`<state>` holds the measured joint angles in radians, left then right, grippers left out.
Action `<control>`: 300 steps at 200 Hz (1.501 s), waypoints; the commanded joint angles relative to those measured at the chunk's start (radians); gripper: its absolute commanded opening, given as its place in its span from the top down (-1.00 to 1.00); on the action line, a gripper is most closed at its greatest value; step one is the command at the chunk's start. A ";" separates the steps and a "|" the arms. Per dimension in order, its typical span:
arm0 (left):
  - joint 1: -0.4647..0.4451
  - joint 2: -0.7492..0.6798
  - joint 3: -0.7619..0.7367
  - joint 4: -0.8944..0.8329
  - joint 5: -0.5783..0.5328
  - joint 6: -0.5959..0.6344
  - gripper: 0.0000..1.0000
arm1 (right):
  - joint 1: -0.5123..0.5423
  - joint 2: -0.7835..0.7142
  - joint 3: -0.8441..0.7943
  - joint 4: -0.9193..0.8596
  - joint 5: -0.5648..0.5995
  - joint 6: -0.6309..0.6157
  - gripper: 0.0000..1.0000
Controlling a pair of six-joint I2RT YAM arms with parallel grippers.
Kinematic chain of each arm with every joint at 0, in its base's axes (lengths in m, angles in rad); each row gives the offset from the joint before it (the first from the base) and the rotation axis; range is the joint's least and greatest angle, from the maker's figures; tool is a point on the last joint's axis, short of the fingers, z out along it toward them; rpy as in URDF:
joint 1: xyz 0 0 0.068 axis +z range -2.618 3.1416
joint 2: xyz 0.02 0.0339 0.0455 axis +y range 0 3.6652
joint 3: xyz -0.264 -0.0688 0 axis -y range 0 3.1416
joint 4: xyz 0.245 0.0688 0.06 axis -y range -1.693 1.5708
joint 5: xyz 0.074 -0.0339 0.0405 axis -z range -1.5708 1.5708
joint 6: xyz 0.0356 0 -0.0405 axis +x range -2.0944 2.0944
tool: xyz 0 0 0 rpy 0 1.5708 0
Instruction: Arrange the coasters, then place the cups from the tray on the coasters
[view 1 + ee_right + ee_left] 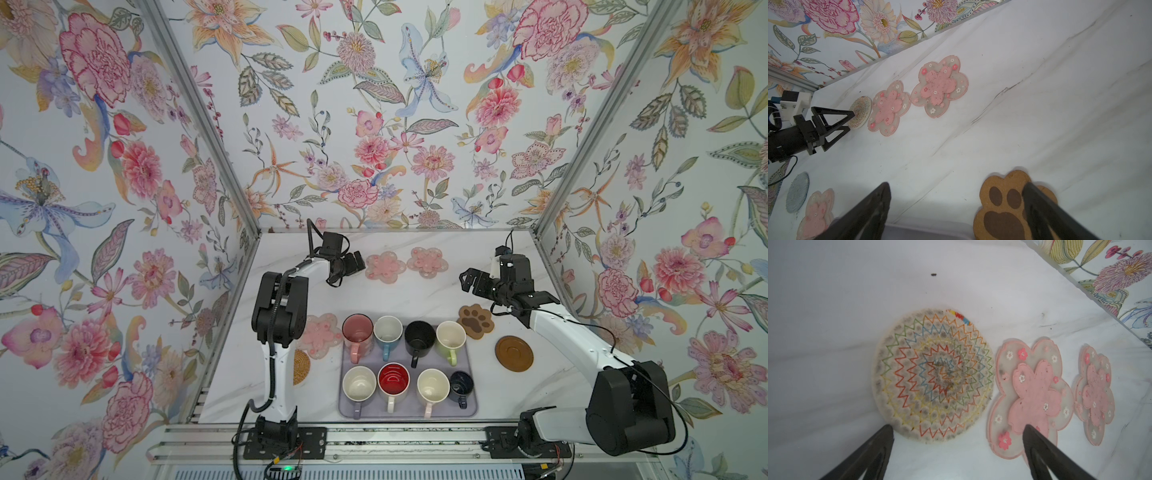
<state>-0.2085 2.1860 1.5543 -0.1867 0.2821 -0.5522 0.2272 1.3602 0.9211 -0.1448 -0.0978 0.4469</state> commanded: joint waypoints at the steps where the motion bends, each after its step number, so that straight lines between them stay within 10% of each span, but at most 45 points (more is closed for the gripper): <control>1: -0.004 -0.053 0.007 -0.009 -0.002 -0.009 -0.98 | -0.006 -0.010 -0.007 -0.015 -0.003 0.008 -0.98; 100: -0.121 -0.263 -0.077 -0.083 -0.089 -0.021 -0.98 | -0.021 -0.033 -0.024 -0.018 -0.002 -0.002 -0.98; 300: -0.310 -0.131 -0.067 -0.072 -0.135 -0.187 -0.98 | -0.088 -0.118 -0.117 -0.015 -0.029 -0.017 -0.99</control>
<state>-0.5072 2.0125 1.4445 -0.2577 0.1356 -0.7219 0.1459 1.2591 0.8223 -0.1608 -0.1135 0.4419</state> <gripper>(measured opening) 0.989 0.992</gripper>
